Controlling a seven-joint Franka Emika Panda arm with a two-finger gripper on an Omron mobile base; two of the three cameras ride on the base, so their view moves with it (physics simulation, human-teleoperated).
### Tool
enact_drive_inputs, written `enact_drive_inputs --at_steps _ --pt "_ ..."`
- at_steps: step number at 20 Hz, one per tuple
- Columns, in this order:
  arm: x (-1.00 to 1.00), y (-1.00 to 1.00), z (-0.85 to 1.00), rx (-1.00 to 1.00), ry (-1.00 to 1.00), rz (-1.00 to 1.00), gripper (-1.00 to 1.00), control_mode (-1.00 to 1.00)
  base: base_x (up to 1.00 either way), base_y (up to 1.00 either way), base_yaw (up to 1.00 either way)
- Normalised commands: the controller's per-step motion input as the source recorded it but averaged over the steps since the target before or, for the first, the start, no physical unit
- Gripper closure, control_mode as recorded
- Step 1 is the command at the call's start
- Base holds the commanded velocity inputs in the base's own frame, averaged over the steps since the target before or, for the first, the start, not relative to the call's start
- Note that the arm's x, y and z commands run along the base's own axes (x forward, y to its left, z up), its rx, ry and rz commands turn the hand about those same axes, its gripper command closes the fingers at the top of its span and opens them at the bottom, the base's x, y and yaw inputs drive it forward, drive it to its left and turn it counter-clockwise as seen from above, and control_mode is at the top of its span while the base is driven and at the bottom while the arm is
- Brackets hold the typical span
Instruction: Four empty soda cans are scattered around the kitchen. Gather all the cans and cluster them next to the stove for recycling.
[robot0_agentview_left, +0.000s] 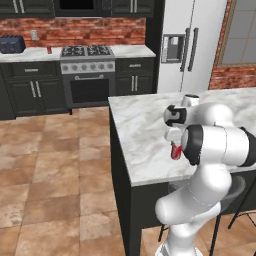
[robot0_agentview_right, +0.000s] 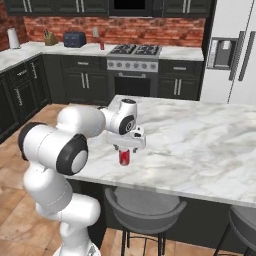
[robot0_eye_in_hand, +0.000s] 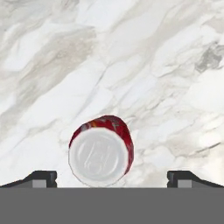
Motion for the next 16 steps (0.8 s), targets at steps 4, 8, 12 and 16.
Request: enact_drive_inputs --at_steps 4,8,12,16 --pt "0.19 0.0 -0.1 0.0 0.0 0.0 -1.0 -1.0 0.0 0.0 0.0" --pt "0.11 0.0 -0.11 0.0 0.0 0.0 -1.0 -1.0 0.0 0.0 0.0" --pt "0.03 0.0 -0.18 0.0 0.0 0.0 -1.0 -1.0 0.0 0.0 0.0" --pt "0.0 0.0 -0.21 0.0 0.0 0.0 -1.0 -1.0 0.0 0.0 0.0"
